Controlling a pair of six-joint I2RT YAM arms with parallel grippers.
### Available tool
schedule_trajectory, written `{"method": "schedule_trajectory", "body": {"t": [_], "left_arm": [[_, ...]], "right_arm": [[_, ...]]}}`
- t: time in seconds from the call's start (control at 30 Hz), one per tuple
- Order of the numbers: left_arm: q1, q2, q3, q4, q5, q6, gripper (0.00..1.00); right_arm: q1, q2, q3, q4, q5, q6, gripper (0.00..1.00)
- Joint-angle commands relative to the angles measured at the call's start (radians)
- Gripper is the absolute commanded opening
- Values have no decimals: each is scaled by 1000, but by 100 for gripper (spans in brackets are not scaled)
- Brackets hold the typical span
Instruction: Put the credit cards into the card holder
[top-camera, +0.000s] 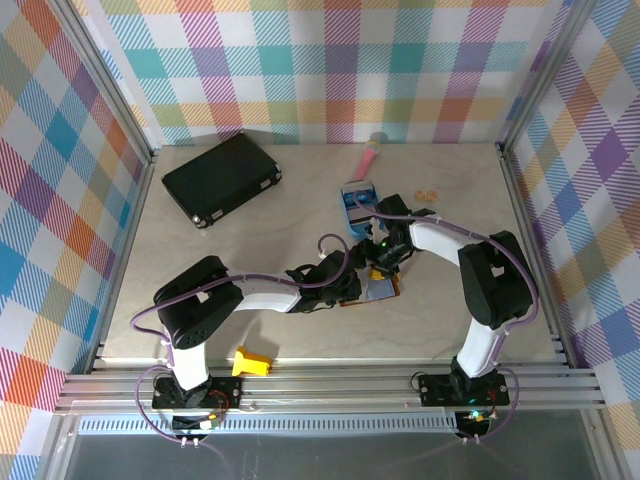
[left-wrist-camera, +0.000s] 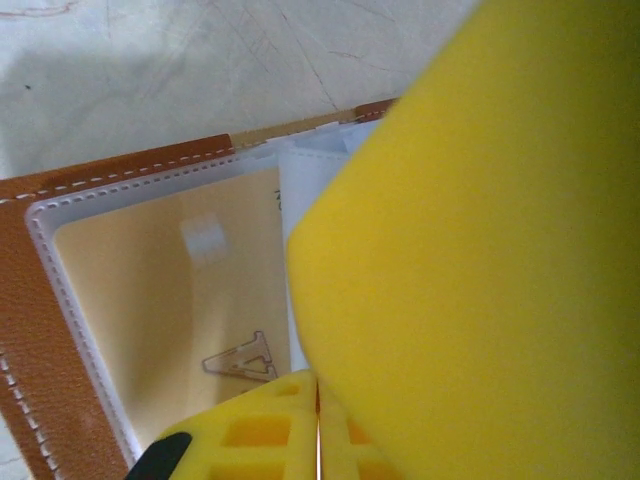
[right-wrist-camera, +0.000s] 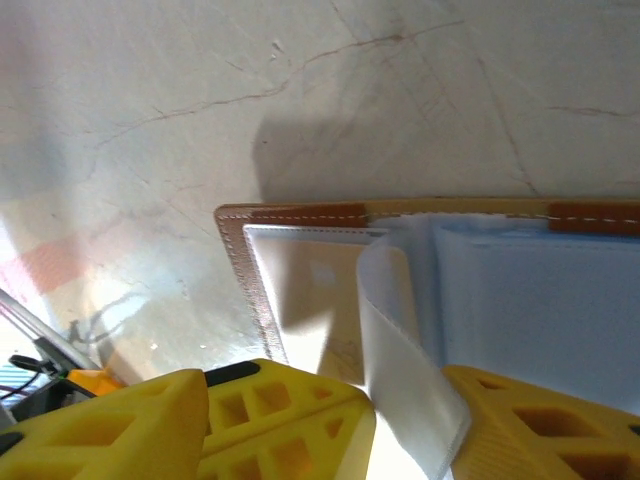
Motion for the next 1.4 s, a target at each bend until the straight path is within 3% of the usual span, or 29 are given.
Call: {"method": "schedule_trajectory", "body": {"t": [0.0,0.2,0.63,1.37], "left_arm": [[-10,-77,-12,-36,-25,26,12],[-5,-173,-78,-48,-12,1,17],[7,-424,-253,-221,-39,-67,15],[67,-662,-367,-304,-100,-61,14]], "right_arm": [[16,-30,-13,49,-78,44,60],[38,-47,-17,85,-99,96,60],[56,-19,-128,312,-109,282,60],[143,2,-108,387,127,481,59]]}}
